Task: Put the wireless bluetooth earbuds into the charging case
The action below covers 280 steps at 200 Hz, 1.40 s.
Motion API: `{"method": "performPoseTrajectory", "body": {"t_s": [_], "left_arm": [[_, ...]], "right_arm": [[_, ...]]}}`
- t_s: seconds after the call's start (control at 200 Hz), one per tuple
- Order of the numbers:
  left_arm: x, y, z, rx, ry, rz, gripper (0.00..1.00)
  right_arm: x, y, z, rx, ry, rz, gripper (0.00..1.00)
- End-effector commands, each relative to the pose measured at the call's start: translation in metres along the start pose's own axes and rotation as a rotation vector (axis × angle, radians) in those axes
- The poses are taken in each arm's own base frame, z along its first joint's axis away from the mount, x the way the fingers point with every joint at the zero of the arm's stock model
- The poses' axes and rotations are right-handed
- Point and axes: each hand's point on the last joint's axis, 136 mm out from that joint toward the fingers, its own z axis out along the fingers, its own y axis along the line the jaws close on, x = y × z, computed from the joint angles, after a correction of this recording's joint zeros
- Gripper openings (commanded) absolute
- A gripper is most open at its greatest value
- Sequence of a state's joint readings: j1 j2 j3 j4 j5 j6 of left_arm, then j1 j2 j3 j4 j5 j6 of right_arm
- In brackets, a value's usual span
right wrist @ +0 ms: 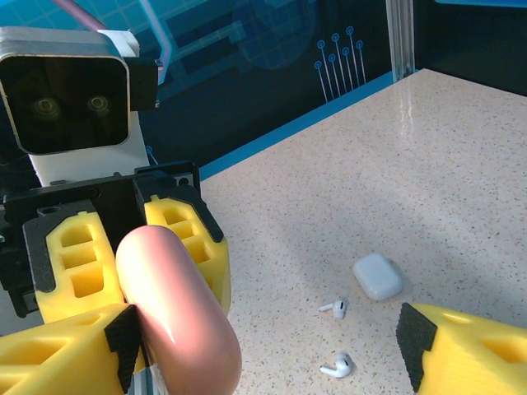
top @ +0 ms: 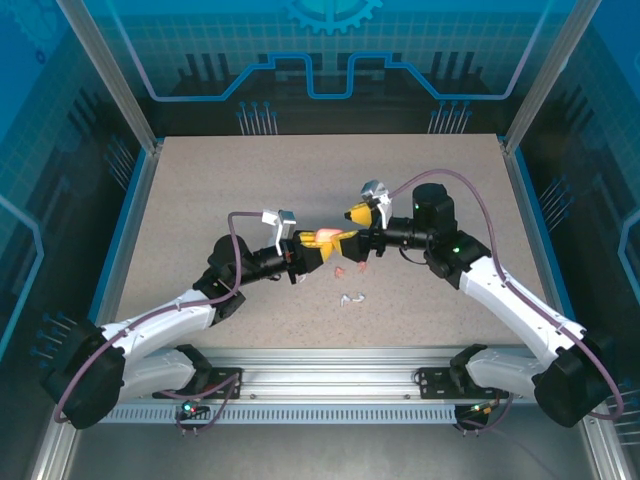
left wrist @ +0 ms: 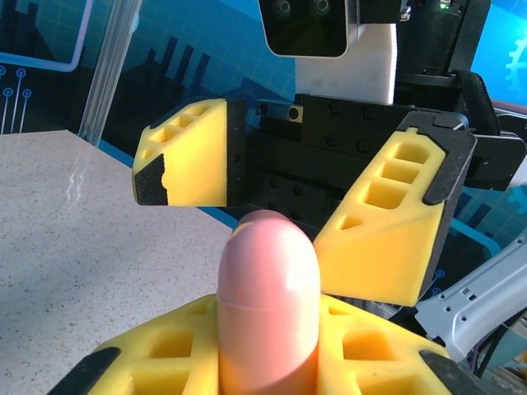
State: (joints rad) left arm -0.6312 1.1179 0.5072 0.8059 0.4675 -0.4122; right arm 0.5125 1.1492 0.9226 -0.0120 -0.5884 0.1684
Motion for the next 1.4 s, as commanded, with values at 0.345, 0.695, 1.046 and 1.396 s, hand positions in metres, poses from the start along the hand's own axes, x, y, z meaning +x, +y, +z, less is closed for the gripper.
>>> {"method": "performPoseTrajectory", "body": {"t_s": [0.345, 0.695, 1.046, 1.396], "left_arm": [[-0.01, -0.018, -0.004, 0.067, -0.034, 0.042, 0.0], [-0.004, -0.013, -0.008, 0.029, -0.029, 0.053, 0.0], [-0.004, -0.017, -0.026, -0.024, -0.014, 0.121, 0.0], [-0.007, -0.021, -0.036, -0.045, -0.022, 0.139, 0.0]], "right_arm": [[-0.025, -0.027, -0.001, 0.103, -0.032, 0.041, 0.83], [-0.04, -0.009, -0.029, 0.087, -0.106, 0.044, 0.86], [0.056, -0.098, -0.036, 0.497, 0.232, 0.446, 0.7], [0.162, -0.152, -0.006, 0.666, 0.637, 0.673, 0.6]]}}
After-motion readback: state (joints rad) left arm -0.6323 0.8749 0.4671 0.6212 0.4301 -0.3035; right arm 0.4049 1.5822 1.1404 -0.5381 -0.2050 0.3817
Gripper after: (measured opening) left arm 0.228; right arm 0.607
